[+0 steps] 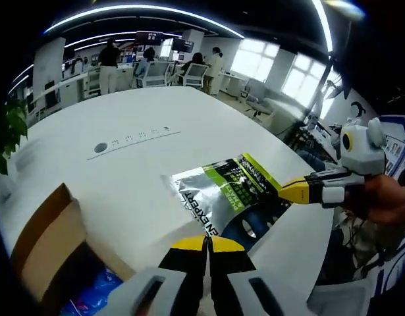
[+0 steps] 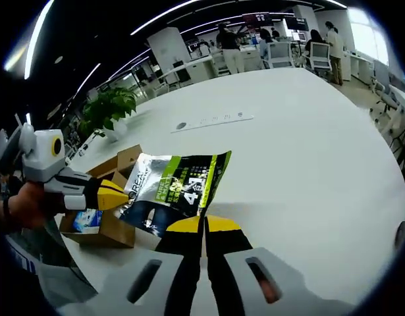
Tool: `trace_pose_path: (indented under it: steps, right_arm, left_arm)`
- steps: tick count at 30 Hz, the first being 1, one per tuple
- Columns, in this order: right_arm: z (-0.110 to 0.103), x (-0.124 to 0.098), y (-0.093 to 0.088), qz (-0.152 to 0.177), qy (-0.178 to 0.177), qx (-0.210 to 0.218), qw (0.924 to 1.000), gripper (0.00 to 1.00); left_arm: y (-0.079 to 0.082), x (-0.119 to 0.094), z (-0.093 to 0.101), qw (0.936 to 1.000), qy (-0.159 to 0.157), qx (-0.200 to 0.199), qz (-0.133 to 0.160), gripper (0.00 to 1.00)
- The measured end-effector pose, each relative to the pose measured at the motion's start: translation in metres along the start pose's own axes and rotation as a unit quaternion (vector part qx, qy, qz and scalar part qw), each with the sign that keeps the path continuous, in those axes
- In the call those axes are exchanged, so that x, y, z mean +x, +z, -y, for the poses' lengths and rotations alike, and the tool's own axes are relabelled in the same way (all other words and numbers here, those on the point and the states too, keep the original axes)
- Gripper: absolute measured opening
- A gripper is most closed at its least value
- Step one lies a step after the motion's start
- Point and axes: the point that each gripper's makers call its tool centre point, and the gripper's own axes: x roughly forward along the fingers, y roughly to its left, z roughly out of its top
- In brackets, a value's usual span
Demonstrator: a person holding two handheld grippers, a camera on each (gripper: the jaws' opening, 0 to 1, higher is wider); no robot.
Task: Operate the shoe box by opening the lid, removing the specified soft item, and placing it in the target area until the item is outside and the box remains undamaged.
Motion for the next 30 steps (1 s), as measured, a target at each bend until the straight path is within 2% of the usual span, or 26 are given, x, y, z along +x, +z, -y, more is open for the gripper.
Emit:
trace_pose_path:
  steps: [17, 23, 25, 26, 30]
  right_arm:
    - [0.030, 0.025, -0.032, -0.033, -0.004, 0.021, 0.9992, 0.00]
    - [0.037, 0.030, -0.041, -0.041, -0.004, 0.028, 0.9988, 0.00]
    - [0.039, 0.032, -0.044, -0.046, -0.004, 0.030, 0.9985, 0.00]
    - [0.040, 0.034, -0.045, -0.046, -0.003, 0.030, 0.9985, 0.00]
    - [0.041, 0.037, -0.048, -0.051, -0.003, 0.031, 0.9982, 0.00]
  left_arm:
    - [-0.025, 0.045, -0.003, 0.9981, -0.002, 0.021, -0.059, 0.00]
    - [-0.031, 0.053, -0.002, 0.9971, -0.005, 0.021, -0.073, 0.00]
    - [-0.035, 0.056, -0.002, 0.9961, -0.004, 0.031, -0.083, 0.00]
    - [-0.036, 0.057, -0.003, 0.9947, 0.001, 0.049, -0.091, 0.00]
    - [-0.041, 0.061, -0.002, 0.9921, 0.005, 0.063, -0.108, 0.00]
